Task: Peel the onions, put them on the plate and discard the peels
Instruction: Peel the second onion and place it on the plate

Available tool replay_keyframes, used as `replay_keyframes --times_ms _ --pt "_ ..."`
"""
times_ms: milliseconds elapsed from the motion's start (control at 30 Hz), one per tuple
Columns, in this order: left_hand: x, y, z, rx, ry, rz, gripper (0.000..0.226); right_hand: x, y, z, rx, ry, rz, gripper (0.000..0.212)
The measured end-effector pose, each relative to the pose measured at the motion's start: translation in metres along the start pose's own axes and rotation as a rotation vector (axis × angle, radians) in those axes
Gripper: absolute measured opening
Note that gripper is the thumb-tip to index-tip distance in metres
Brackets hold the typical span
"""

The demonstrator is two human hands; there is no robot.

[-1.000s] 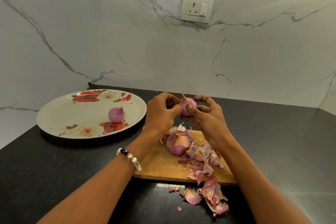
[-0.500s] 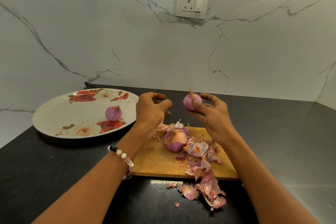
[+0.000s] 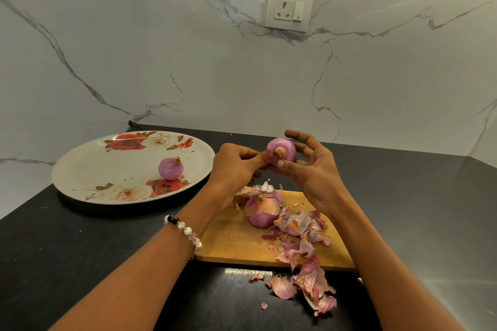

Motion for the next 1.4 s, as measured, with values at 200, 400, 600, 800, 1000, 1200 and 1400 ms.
replay_keyframes --times_ms 200,400,600,800,1000,1200,1400 --pt "0.004 0.003 -0.004 0.060 -0.029 0.022 0.023 -0.001 -0.001 -0.001 -0.167 0.054 -0.007 0.057" --pt "0.004 0.002 0.002 0.324 -0.217 0.100 0.015 -0.001 -0.001 0.000 -0.229 0.073 -0.008 0.055" --pt "0.001 0.000 0.006 0.463 -0.361 0.132 0.017 -0.001 0.000 0.002 -0.223 0.041 0.009 0.058" --pt "0.003 0.004 0.008 0.307 -0.339 0.108 0.008 0.002 0.003 0.004 0.011 -0.084 -0.021 0.042" --pt "0.001 -0.002 0.009 -0.024 -0.254 -0.077 0.005 0.003 0.004 0.001 0.167 -0.131 0.035 0.032" --pt "-0.002 -0.007 0.013 -0.208 -0.199 -0.198 0.010 -0.003 0.001 0.000 0.184 -0.254 0.080 0.035" --pt "-0.002 -0.014 0.010 -0.259 -0.158 -0.291 0.020 -0.003 0.006 -0.001 0.209 -0.313 0.145 0.025"
Point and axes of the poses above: each hand's wrist, its own x-axis towards the middle knuckle, its own y-axis out of the back of the hand, z = x × y, the point moved 4 cm from there along x, towards the middle knuckle, and after that the axes turned 1 degree about -y, right-handed, at the moved point
